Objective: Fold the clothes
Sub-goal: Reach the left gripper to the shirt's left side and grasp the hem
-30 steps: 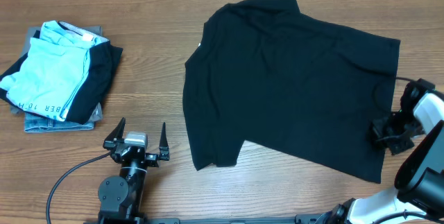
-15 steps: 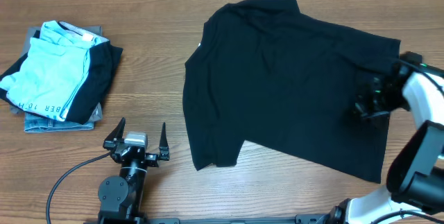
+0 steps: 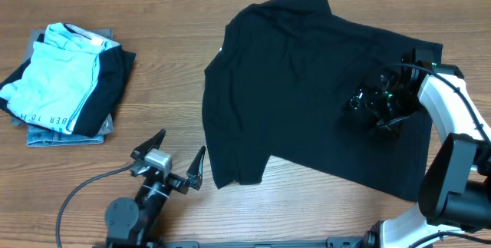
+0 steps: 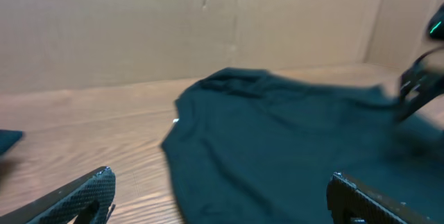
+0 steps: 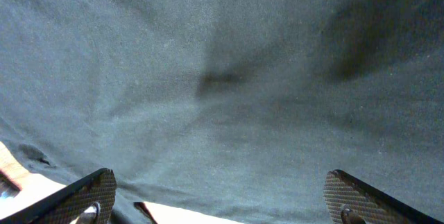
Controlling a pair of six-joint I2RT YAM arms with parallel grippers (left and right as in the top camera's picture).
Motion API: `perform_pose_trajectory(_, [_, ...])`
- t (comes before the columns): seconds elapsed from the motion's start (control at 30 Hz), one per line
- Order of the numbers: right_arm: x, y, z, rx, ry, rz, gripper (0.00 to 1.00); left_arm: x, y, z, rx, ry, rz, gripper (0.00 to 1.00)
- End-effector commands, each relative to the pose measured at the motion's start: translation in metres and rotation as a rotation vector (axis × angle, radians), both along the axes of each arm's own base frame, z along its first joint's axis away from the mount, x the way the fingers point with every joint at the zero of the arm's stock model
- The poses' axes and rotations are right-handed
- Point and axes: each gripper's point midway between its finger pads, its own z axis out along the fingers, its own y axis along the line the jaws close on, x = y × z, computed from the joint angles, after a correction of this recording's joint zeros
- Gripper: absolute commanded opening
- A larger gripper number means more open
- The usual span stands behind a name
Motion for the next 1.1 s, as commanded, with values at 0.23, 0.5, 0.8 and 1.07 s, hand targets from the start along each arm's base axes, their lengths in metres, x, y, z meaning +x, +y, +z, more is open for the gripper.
perform_pose_trajectory(0.23, [0.009, -0.001, 0.014, -0.006, -0.055, 0.001, 1.00, -0.003, -0.008, 0.104, -0.061, 0.234, -0.042, 1.00])
perform_pose_trajectory(0.5, [0.009, -0.001, 0.014, -0.006, -0.055, 0.001, 1.00, 0.023, -0.022, 0.085, -0.009, 0.875, -0.070, 1.00])
perform_pose_trajectory(0.8, [0.009, -0.001, 0.014, -0.006, -0.055, 0.001, 1.00, 0.049, -0.033, 0.015, 0.018, 1.257, -0.073, 0.75])
perform_pose_trajectory(1.07, [0.009, -0.001, 0.014, -0.006, -0.055, 0.001, 1.00, 0.046, -0.041, -0.062, 0.023, 1.599, -0.035, 0.04])
